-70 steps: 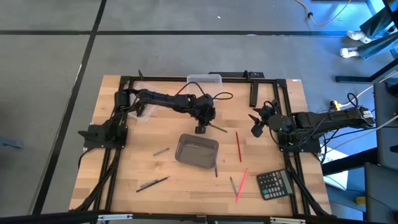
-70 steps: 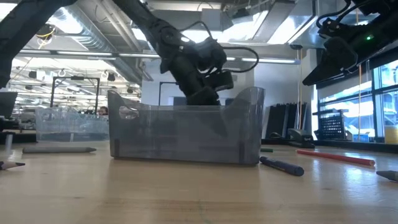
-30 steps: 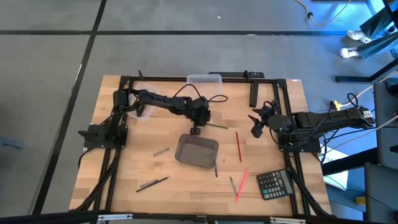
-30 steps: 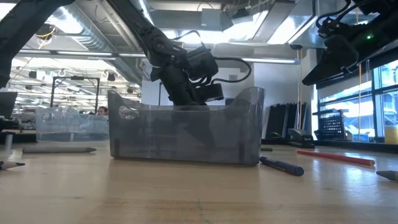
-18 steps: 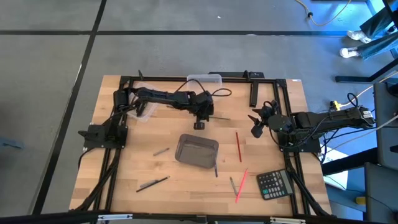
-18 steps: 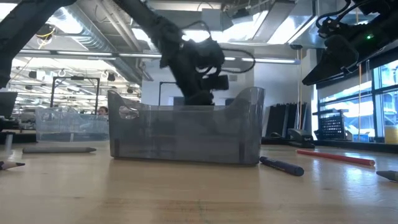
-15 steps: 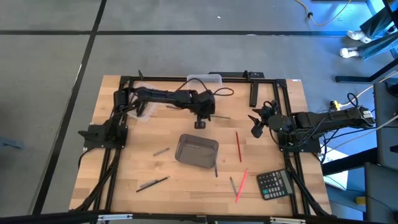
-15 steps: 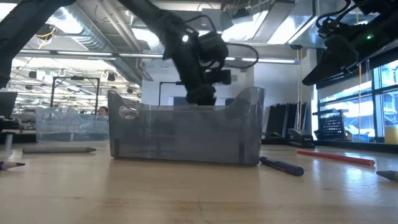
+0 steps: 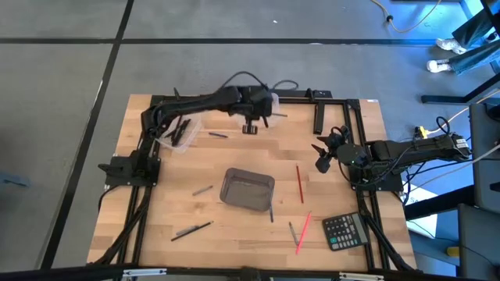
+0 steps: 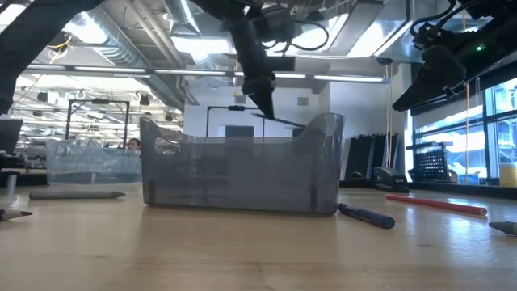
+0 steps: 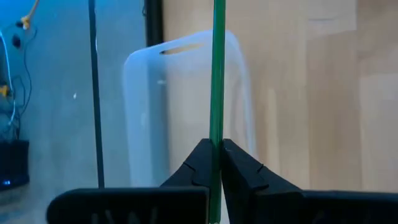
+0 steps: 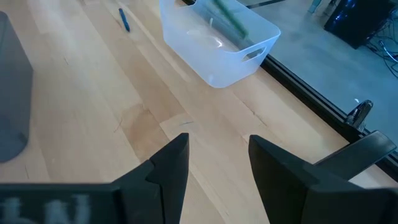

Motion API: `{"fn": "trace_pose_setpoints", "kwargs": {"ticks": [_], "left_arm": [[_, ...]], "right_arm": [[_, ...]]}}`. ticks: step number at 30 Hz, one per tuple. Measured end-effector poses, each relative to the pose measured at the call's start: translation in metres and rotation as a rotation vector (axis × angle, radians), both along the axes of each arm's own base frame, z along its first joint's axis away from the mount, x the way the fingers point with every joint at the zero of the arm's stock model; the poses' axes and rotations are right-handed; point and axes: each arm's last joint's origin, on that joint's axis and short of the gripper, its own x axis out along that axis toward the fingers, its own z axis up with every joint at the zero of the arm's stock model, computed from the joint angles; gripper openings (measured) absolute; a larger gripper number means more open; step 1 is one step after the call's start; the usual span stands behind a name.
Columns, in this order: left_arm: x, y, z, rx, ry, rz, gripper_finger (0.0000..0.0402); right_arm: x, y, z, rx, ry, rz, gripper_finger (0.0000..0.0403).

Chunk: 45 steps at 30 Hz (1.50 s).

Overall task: Sort crayons/erasers/pens/pencils in bins
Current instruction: Put the green pencil into the right transparent bin

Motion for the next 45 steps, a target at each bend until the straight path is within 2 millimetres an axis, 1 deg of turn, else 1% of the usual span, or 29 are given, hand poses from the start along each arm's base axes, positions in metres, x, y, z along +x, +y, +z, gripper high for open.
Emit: {"fn": "trace_pose_setpoints", "kwargs": {"ticks": [3,7,11,14,17,26,30,35,40,45], "left_arm": [[-0.008,0.014,0.006,-0.001,0.011,0.031,0.0012],[-0.021,0.042,0.002,-0.024,-0.012,0.140,0.0009],[-0.033,0.062,-0.020,-0.079,-0.008,0.172,0.0007],[-0.037,0.075,-0.037,-0.105,-0.060,0.178,0.0009],[-0.042,0.083,-0.056,-0.147,-0.105,0.168,0.0008],[-0.037,0.085,-0.081,-0.172,-0.279,0.086,0.0008],[-0.040,0.083,-0.093,-0.174,-0.279,0.087,0.0007],[-0.048,0.086,-0.101,-0.185,-0.241,0.116,0.0010],[-0.054,0.089,-0.103,-0.177,-0.198,0.150,0.0010],[-0.056,0.092,-0.103,-0.168,-0.192,0.165,0.0011]], "right_arm": [[0.000,0.000,0.000,0.000,0.001,0.000,0.0171],[0.000,0.000,0.000,0.000,0.003,0.000,0.0171],[0.000,0.000,0.000,0.001,0.002,-0.001,0.0171],[0.000,0.000,0.000,0.002,0.001,-0.001,0.0171],[0.000,0.000,0.000,0.001,0.000,-0.001,0.0171],[0.001,0.000,0.002,-0.013,-0.011,0.010,0.0171],[0.002,0.000,0.002,-0.015,-0.014,0.012,0.0171],[0.002,0.000,0.002,-0.016,-0.014,0.012,0.0171],[0.002,0.000,0.002,-0.017,-0.013,0.013,0.0171],[0.002,0.000,0.002,-0.018,-0.011,0.014,0.0171]]}}
